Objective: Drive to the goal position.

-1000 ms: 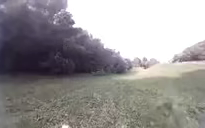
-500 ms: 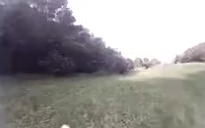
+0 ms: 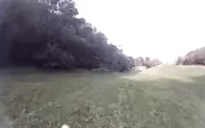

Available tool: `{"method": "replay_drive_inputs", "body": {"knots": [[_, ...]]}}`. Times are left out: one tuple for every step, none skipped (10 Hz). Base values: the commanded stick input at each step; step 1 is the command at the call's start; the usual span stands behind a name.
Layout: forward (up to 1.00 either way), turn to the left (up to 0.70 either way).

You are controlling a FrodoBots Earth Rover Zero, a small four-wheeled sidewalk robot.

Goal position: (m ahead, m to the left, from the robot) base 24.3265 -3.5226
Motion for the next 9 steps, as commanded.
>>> {"method": "replay_drive_inputs", "body": {"knots": [[0.85, -0.34], [0.85, -0.34], [0.85, -0.34], [0.85, -0.34], [0.85, -0.34], [0.85, -0.34], [0.85, -0.34], [0.85, -0.34], [0.85, -0.34]]}}
